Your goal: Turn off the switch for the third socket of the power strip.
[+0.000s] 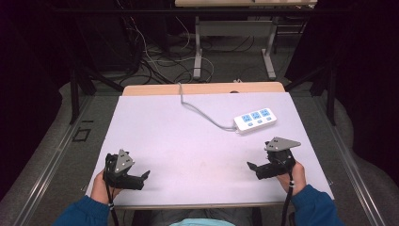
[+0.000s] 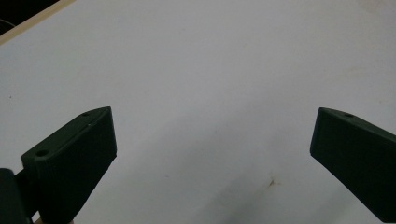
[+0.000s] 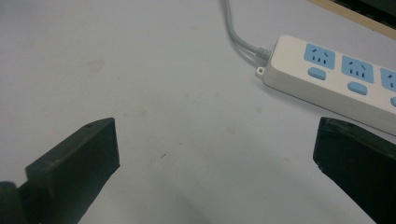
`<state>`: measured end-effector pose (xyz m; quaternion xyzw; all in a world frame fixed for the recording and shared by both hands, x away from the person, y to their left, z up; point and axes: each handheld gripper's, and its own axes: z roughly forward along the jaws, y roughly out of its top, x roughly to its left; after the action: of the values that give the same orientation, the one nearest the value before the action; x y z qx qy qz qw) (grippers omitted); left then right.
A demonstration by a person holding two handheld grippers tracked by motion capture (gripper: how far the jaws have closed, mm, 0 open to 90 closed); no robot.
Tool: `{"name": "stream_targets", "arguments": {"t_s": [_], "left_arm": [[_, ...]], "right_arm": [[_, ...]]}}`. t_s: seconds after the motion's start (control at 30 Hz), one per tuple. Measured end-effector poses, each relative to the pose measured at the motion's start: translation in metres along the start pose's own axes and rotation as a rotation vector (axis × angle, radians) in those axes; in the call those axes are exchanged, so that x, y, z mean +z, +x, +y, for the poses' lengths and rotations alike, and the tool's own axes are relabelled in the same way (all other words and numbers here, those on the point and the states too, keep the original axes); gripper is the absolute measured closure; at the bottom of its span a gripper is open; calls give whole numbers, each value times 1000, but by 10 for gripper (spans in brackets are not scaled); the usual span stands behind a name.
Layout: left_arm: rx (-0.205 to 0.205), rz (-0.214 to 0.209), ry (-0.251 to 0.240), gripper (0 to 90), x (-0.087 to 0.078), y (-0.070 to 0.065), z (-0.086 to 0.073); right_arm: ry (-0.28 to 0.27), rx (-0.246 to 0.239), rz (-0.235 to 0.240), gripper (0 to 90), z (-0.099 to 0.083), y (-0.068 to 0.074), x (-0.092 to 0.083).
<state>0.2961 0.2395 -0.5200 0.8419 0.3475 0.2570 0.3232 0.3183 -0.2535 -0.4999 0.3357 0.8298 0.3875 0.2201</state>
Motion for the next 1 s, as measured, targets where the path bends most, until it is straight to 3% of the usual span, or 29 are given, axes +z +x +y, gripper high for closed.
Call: {"name": "stream_targets", "arguments": {"t_s": [0.03,0.23,0.53,0.73,1.0], "left_arm": [[0,0,2,3,0,0,0],[-1,3,-1,3,1,0,0],[-5,1,2,3,1,0,0],[-7,-2,2,3,1,0,0],[-3,3,6,4,1,0,1]], "right_arm": [[-1,17,-8,0,-1,2,-1],[-4,4,-9,0,-6,6,-6],[8,-5,17,0,-14,10,-10],[11,15,25,0,-19,15,-16],[21,-6,26,0,-21,17,-17]]}}
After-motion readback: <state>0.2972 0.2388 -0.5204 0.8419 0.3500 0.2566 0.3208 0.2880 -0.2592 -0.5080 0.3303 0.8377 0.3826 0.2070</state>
